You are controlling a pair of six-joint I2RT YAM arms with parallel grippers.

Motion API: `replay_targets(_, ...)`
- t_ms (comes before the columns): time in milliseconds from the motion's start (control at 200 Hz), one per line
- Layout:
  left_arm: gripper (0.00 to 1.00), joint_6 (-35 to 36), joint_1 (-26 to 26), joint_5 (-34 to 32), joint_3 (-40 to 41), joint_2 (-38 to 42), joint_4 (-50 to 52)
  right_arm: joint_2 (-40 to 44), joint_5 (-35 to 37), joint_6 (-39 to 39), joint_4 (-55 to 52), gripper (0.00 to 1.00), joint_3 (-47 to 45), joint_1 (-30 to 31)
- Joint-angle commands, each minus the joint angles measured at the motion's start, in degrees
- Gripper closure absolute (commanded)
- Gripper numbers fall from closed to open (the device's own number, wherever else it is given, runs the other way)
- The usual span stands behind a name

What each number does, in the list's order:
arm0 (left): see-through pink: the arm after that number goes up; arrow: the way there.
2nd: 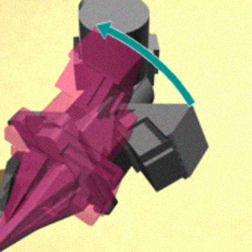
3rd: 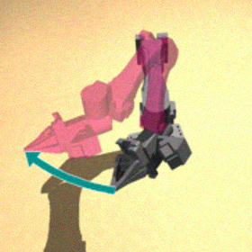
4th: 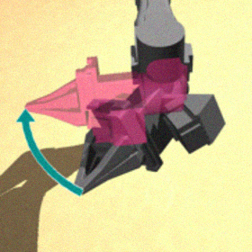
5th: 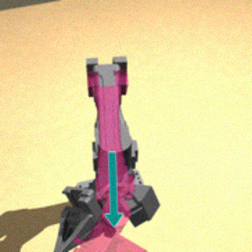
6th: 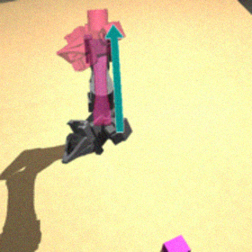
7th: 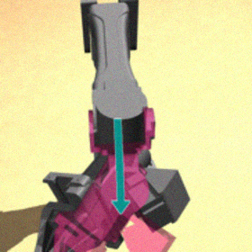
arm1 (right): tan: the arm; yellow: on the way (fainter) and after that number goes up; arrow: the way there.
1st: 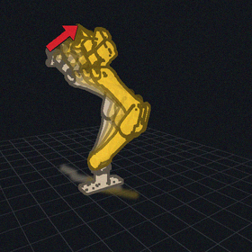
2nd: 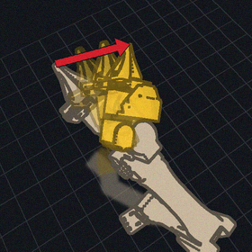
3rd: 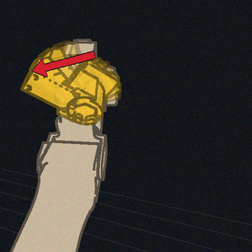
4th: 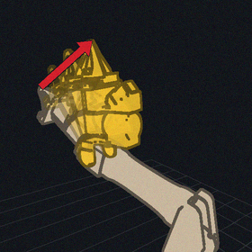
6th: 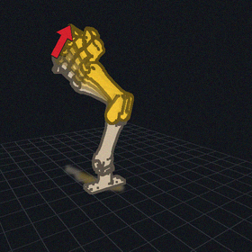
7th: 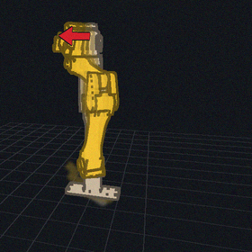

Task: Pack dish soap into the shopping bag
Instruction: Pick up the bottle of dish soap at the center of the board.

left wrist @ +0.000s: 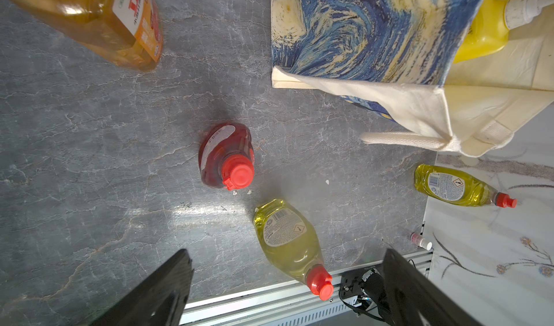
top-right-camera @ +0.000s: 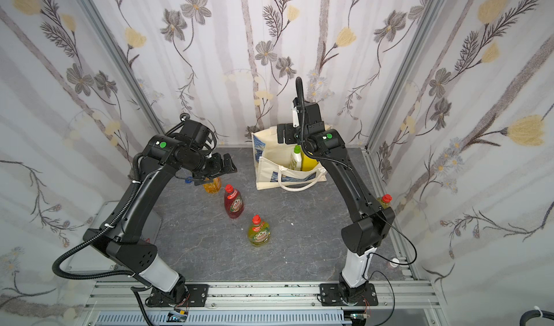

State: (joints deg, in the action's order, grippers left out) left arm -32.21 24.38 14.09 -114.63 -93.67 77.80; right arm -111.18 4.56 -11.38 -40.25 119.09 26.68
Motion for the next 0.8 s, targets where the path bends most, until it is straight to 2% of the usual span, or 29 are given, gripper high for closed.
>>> replay_targets(0, 0.00, -2.20, 0.85, -1.82, -0.89, -0.24, 1.45, 3.38, 1.56, -2.45, -2.28, 0.00, -1.91, 0.55)
replay_targets(315, 0.00, -4.53, 5.43, -1.34, -1.89, -1.43, 2.09, 10.97, -1.02, -7.67, -16.69, 0.00, -3.67, 0.77)
replay_targets(590, 0.00, -0.95, 6.89, 0.42, -4.02, -2.04, 0.04, 27.00, -1.31, -7.56, -14.50, 0.00, -16.41, -0.33)
replay_targets(794, 0.00, 3.48, 10.43, 2.13, -3.37, -1.62, -1.18, 36.74, -2.23, -9.45, -14.58, 0.00, -24.31, -1.88)
